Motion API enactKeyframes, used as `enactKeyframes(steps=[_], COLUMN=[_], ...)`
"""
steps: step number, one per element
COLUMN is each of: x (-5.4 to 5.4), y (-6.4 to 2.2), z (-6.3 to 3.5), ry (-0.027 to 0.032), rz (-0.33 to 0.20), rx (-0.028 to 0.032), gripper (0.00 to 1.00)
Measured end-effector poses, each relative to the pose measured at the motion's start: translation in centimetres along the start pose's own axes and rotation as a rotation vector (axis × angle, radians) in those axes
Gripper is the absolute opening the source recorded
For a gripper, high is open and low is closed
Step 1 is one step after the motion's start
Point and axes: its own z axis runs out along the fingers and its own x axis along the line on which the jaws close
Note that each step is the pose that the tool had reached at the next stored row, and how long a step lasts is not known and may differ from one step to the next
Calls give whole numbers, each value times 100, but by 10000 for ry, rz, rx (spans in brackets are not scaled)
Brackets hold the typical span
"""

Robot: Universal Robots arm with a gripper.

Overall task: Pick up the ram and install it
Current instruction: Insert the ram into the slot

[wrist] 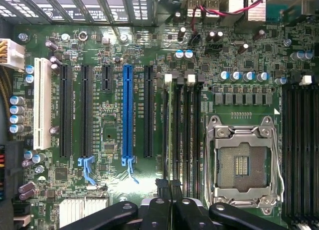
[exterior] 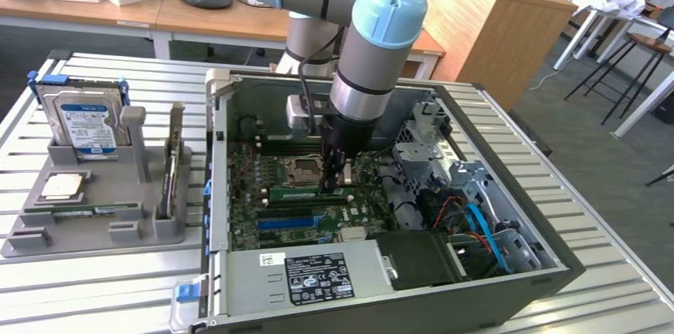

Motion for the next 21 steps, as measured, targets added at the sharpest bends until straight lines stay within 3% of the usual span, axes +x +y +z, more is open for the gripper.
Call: enactKeyframes(steps=[21], x=[-10], y=[-3], z=[17], ry=[2], rz=[-22], rx=[-1], gripper=[12])
